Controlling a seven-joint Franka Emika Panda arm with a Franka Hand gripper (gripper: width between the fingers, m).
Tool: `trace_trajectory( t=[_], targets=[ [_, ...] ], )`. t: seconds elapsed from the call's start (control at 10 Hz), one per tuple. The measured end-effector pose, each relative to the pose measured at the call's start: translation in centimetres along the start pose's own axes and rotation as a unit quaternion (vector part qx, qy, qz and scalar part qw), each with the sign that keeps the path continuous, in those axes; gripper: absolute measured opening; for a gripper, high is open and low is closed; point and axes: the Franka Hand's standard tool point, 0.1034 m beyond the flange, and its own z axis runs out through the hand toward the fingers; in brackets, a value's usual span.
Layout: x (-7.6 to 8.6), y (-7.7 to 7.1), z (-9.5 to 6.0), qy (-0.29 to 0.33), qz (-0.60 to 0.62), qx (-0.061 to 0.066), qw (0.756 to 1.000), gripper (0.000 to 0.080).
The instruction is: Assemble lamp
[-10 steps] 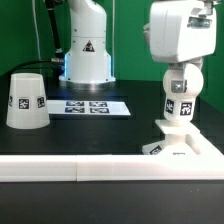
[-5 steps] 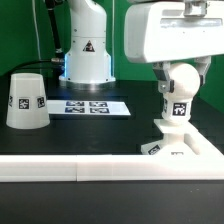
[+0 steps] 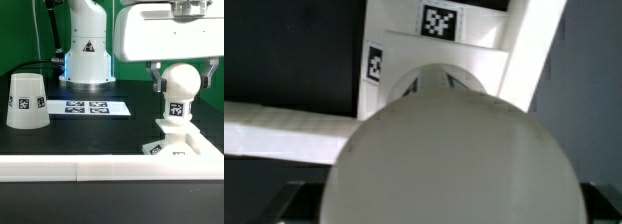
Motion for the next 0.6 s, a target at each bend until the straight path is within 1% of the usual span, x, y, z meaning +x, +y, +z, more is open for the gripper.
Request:
trace_trajectory(
  t=[0.1, 0.3, 0.6],
  targets=[
    [0.01, 0.11, -0.01, 0.000, 0.049, -0.001, 0.999, 0.0577],
    [0.01, 0.22, -0.01, 0.000, 0.086, -0.001, 0.996, 0.0577],
    [0.01, 0.41, -0.01, 0.000, 0.181, -0.001, 0.983, 0.0577]
  ],
)
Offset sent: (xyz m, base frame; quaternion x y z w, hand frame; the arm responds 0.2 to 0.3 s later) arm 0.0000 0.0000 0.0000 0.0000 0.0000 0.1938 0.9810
